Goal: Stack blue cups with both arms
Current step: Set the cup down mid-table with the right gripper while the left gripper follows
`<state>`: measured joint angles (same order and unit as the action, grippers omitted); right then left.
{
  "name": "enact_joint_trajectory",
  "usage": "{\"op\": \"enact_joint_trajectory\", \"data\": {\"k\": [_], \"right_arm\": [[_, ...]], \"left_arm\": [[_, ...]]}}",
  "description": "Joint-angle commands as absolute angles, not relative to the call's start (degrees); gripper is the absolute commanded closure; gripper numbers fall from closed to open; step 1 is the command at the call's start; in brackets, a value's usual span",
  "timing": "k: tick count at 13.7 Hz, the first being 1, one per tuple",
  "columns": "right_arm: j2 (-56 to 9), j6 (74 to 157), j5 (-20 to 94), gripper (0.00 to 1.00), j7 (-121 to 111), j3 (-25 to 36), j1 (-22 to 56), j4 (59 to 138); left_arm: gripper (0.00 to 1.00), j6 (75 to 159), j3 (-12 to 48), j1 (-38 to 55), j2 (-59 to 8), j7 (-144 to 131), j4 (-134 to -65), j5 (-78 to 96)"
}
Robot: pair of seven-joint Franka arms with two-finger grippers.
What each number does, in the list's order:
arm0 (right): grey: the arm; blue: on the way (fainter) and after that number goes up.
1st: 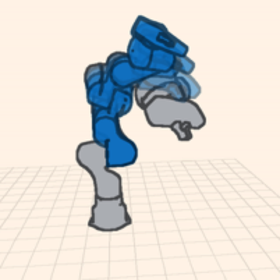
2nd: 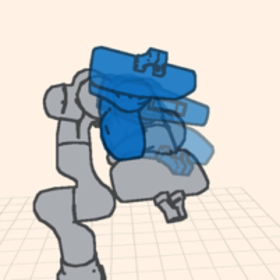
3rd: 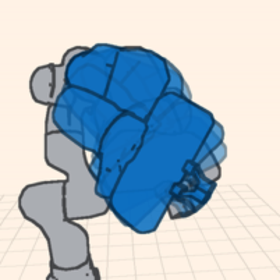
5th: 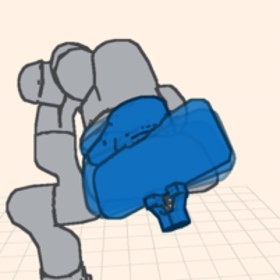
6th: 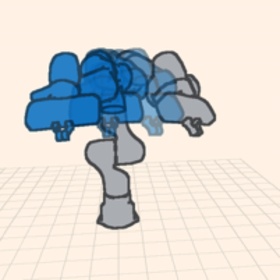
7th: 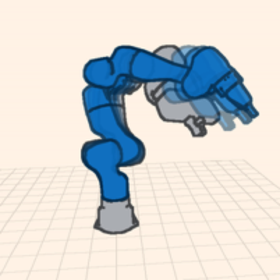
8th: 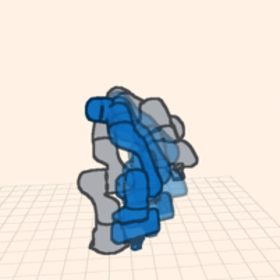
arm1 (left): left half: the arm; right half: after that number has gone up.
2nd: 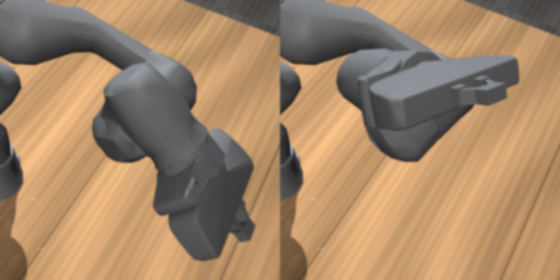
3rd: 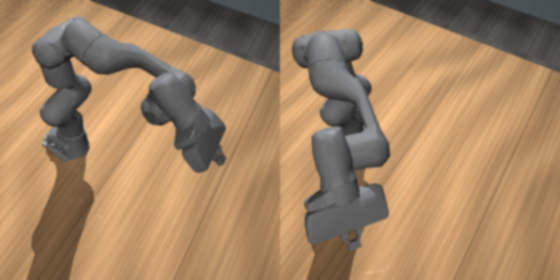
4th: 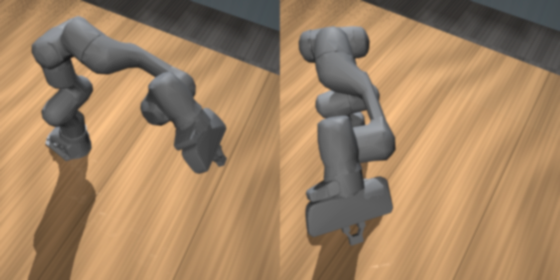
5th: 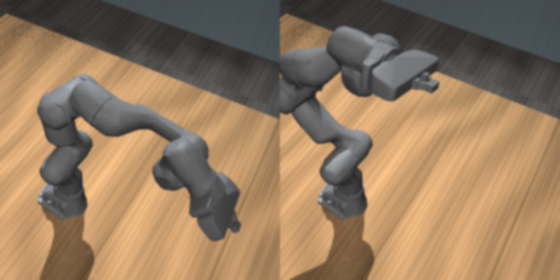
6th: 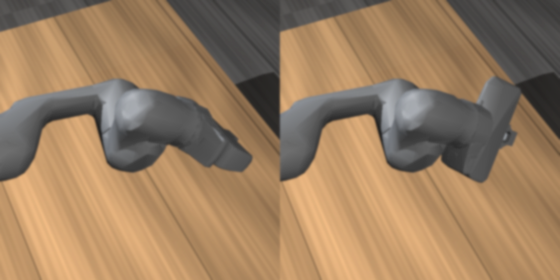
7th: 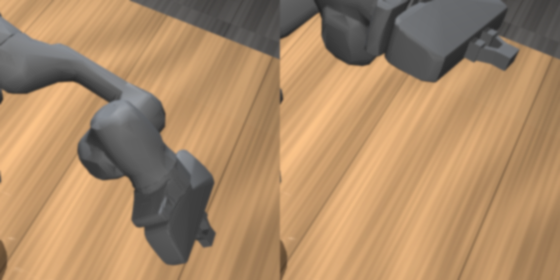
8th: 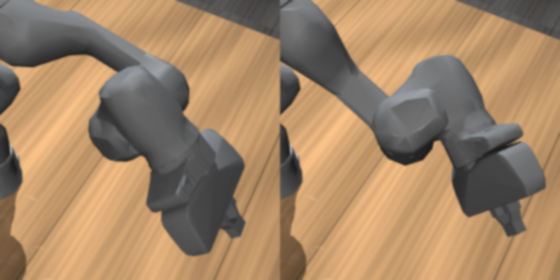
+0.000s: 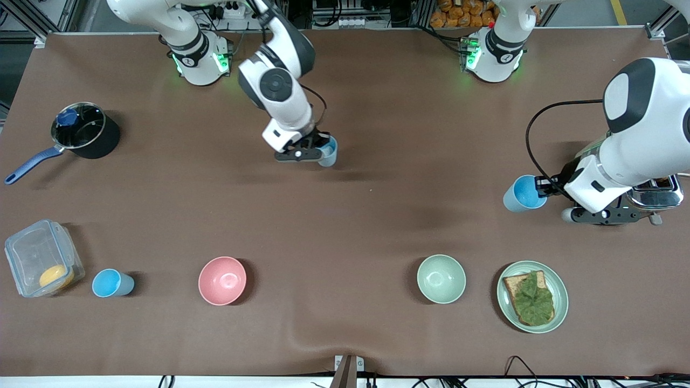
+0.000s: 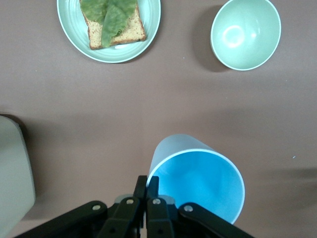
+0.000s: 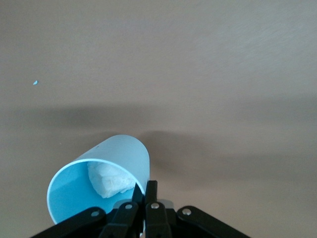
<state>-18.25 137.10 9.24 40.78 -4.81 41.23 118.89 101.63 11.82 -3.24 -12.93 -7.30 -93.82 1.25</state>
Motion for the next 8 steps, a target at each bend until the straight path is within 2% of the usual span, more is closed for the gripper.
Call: {"op": "enact_joint_trajectory", "data": {"k": [1, 7, 8], "right_arm": [[-21.88, 137.02, 10.46, 1.00, 43.06, -4.04, 42.71, 114.70], [-23.47, 137.02, 10.37, 1.00, 43.77, -3.96, 42.98, 114.61], [-23.47, 137.02, 10.37, 0.90, 43.86, -3.96, 42.98, 114.61]], "left_arm": [[1.00, 100.63, 11.95, -2.99, -12.92, -8.17, -93.08, 2.20], [1.00, 100.63, 12.13, -0.71, -13.01, -11.42, -92.72, 2.11], [1.00, 100.63, 12.13, 0.08, -13.09, -11.86, -92.72, 2.20]]}}
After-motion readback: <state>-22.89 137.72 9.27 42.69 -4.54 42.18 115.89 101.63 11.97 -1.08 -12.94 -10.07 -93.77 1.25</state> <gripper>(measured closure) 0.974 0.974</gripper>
